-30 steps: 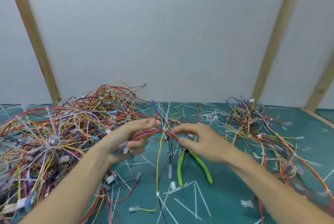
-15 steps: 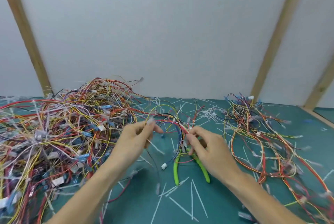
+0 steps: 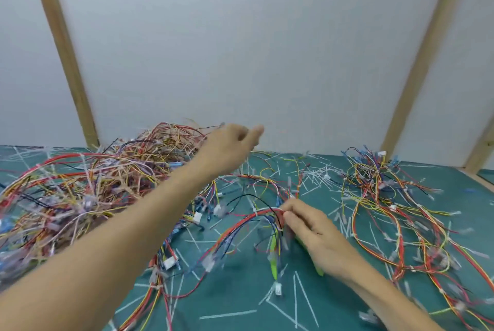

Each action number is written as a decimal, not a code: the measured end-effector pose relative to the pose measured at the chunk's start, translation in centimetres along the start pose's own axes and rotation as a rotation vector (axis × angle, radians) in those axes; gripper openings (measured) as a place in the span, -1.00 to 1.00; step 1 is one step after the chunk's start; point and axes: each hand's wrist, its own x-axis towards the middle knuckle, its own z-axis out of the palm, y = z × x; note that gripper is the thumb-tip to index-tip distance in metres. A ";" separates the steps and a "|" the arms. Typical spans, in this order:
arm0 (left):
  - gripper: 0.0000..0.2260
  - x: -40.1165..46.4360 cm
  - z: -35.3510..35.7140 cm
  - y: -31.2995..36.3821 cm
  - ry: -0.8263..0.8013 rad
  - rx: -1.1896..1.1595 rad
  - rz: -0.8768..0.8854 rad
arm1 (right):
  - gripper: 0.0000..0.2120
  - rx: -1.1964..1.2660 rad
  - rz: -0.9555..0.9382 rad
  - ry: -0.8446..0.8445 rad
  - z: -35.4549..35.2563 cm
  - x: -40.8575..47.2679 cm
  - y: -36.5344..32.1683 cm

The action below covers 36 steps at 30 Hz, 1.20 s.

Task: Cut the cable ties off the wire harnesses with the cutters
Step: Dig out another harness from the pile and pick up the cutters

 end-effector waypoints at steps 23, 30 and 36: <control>-0.63 -4.2 4.1 -5.2 0.410 0.040 0.093 | -0.77 -0.465 -0.168 0.660 -2.5 0.6 0.9; -0.61 -1.9 0.6 -5.8 0.254 -0.048 -0.138 | -0.59 -0.965 0.425 -0.064 -0.4 0.2 1.8; -0.68 -3.0 2.8 -6.5 0.112 -0.155 -0.089 | -0.90 -0.883 0.353 -0.074 -2.2 0.0 2.3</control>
